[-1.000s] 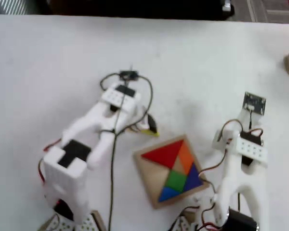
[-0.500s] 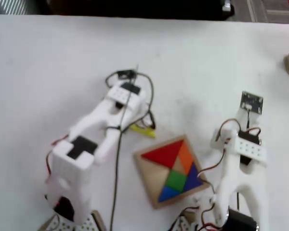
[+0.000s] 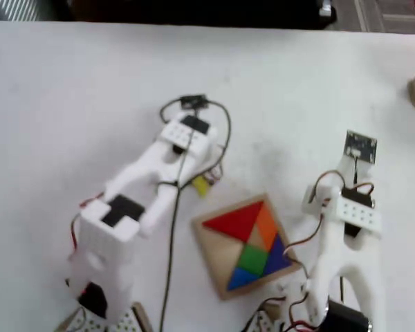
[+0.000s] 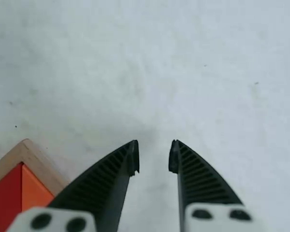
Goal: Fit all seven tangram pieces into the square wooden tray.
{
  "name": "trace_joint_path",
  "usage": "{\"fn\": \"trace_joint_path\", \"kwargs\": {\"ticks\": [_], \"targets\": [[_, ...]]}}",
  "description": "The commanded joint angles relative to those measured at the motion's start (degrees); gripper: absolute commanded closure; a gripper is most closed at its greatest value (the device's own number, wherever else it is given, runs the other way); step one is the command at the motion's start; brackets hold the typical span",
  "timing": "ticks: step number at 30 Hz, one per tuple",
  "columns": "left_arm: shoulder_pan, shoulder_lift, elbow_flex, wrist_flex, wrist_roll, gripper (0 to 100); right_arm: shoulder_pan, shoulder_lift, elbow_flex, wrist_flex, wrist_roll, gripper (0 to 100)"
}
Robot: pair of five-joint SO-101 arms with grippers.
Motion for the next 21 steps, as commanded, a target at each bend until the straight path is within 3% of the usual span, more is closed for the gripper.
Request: {"fn": "trace_joint_path", "kwargs": {"ticks": [1,4,8,13,21], "targets": [[-0.1,0.2,-1.5,-0.4,-3.1,88,-0.4,0.2,-2.3,0.0,1.5,88.5],[-0.3,-0.3,-1.1,0.0,-4.1,86,-0.4,0.2,-2.3,0.0,1.5,88.5],[0.2,-0.9,-1.3,1.0,-13.5,80,-0.3,0.2,-2.3,0.0,1.8,88.5],[-3.6,-3.7,-1.4,0.5,-17.5,77,-0.3,0.2,-2.2,0.0,3.9,88.5],[-8.9,-3.7,-1.4,-9.0,-21.2,76,-0.3,0.2,-2.2,0.3,4.1,88.5]]}}
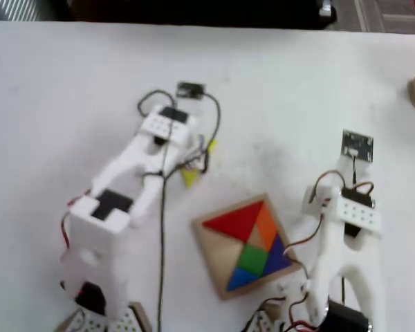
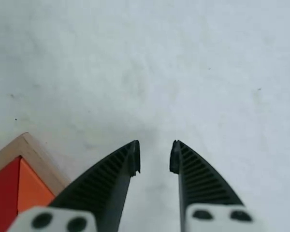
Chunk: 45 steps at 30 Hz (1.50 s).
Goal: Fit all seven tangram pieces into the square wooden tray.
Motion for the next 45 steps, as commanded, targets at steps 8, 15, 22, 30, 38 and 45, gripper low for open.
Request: {"fn": "trace_joint_path", "kwargs": {"ticks": [8,15,22,30,38,45], "targets": [[-2.8,-4.1,-1.2,-2.7,-7.8,62,-0.1,0.2,-2.2,0.4,1.1,88.5],[-6.5,-3.9,-4.6,-0.5,-17.6,60,-0.3,0.2,-2.2,0.4,1.1,88.5],[-7.9,-0.4,-7.2,-7.5,-20.0,64,-0.3,0.2,-2.2,0.4,1.1,88.5],[-4.7,1.8,-7.4,-7.0,-21.5,64,-0.3,0.2,-2.2,0.4,1.1,88.5],[-3.5,2.7,-7.6,-6.9,-27.3,64,-0.3,0.2,-2.2,0.4,1.1,88.5],[-2.5,2.9,-7.3,-5.9,-27.1,64,-0.3,0.2,-2.2,0.4,1.1,88.5]]}}
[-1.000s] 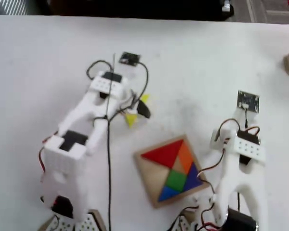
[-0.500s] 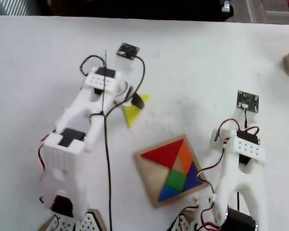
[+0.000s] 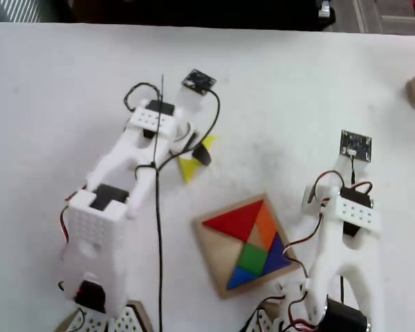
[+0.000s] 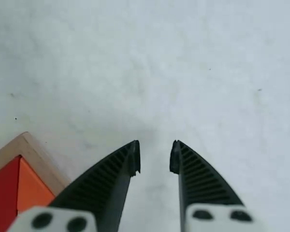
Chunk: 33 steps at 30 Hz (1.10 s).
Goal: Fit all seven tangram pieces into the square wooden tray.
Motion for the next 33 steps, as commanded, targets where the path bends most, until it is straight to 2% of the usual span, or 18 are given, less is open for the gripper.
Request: {"fn": "trace_joint_path", "kwargs": {"ticks": [1,21,23,30,33], "targets": [[2.0,-0.8,-2.5,1.8,-0.4,64,-0.4,0.2,-2.2,0.4,0.7,88.5],[3.2,-0.7,-2.5,3.3,-0.4,64,-0.4,0.2,-2.2,0.4,0.7,88.5],[3.2,-0.7,-2.5,4.0,-0.4,68,-0.4,0.2,-2.2,0.4,0.7,88.5],[5.8,-0.7,-2.5,5.8,-0.8,88,-0.4,0.2,-2.2,0.3,0.7,88.5],[6.0,-0.7,-2.5,6.1,-0.8,90,-0.4,0.2,-2.2,0.3,0.7,88.5]]}}
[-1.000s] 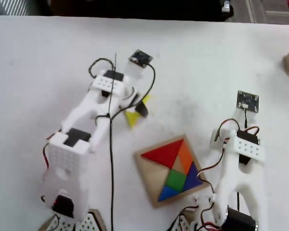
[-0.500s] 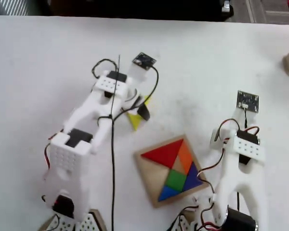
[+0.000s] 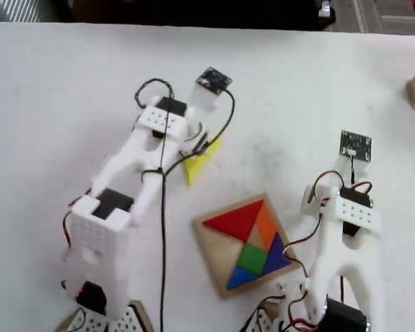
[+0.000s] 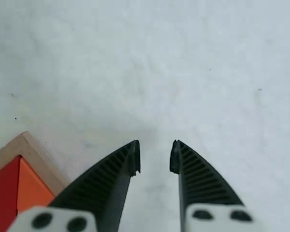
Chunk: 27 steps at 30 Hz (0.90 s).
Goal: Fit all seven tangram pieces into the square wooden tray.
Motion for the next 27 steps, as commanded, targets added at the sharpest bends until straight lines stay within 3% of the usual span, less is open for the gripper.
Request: {"fn": "trace_joint_path", "kwargs": {"ticks": [1,12,19,27], "targets": [[1.7,0.7,-0.4,1.1,-0.9,89,-0.4,0.2,-2.2,0.3,0.7,88.5],[1.2,0.7,-0.6,1.1,-0.9,88,-0.4,0.2,-2.2,0.3,0.7,88.5],[0.0,0.5,-1.1,4.0,-0.9,59,-0.4,0.2,-2.2,0.3,0.7,88.5],[-2.1,0.6,-1.1,1.7,-1.0,62,-0.4,0.2,-2.2,0.3,0.8,88.5]]}}
